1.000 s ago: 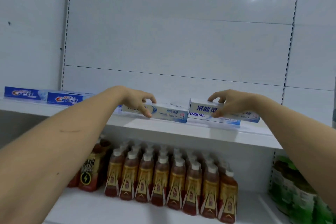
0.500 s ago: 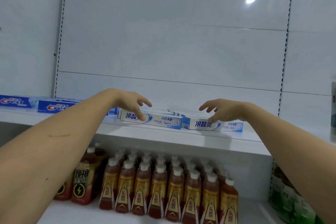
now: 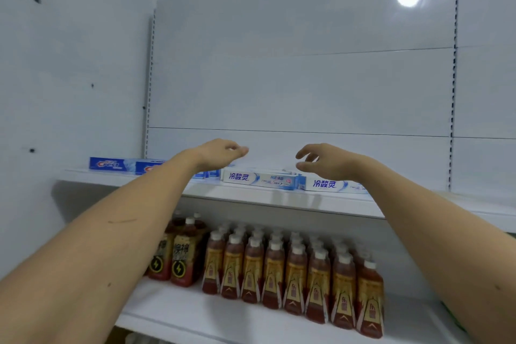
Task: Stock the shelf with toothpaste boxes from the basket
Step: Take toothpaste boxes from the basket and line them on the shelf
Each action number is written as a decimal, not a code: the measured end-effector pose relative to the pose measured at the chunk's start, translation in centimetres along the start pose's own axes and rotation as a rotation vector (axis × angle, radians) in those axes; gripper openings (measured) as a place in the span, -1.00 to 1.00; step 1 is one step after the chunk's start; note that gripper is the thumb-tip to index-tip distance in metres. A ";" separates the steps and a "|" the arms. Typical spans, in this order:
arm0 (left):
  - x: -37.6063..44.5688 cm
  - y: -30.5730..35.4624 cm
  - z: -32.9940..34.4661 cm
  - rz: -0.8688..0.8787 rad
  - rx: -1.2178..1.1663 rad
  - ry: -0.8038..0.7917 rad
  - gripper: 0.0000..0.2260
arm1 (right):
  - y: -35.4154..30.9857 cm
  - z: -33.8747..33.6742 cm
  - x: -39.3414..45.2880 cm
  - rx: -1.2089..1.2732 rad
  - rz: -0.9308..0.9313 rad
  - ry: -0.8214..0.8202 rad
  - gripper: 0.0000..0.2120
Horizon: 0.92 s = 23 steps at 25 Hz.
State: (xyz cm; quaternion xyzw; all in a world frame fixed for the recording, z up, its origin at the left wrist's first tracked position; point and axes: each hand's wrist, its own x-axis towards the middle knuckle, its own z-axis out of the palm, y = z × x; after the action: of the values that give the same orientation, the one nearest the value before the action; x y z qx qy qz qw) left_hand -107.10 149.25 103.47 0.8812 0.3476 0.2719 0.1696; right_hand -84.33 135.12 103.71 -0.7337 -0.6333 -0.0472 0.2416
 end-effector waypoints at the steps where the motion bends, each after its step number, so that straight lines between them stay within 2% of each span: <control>1: -0.9 -0.2 -0.1 -0.038 -0.111 0.042 -0.48 | -0.8 0.4 -0.2 0.043 -0.003 0.010 -0.61; 5: -3.6 -2.5 -1.3 -0.157 -0.473 0.211 -0.41 | -4.4 2.1 -0.4 0.136 -0.028 0.040 -0.47; 8: -6.1 -5.4 -3.5 -0.188 -0.573 0.277 -0.39 | -8.8 3.6 -0.2 0.310 -0.034 0.078 -0.39; 12: -9.8 -10.4 -7.9 -0.201 -0.632 0.375 -0.41 | -16.0 7.1 0.9 0.744 0.019 0.084 -0.36; 15: -13.6 -15.4 -10.9 -0.244 -0.621 0.382 -0.42 | -22.2 10.9 1.7 0.909 0.043 0.061 -0.34; 23: -20.1 -27.7 -20.3 -0.286 -0.574 0.324 -0.42 | -38.1 17.7 4.2 0.960 0.058 0.025 -0.34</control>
State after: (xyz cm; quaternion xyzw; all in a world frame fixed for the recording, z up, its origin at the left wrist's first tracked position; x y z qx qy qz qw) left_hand -145.92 156.70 98.81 0.6854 0.3993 0.4681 0.3894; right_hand -123.96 149.33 100.97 -0.5561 -0.5599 0.2484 0.5618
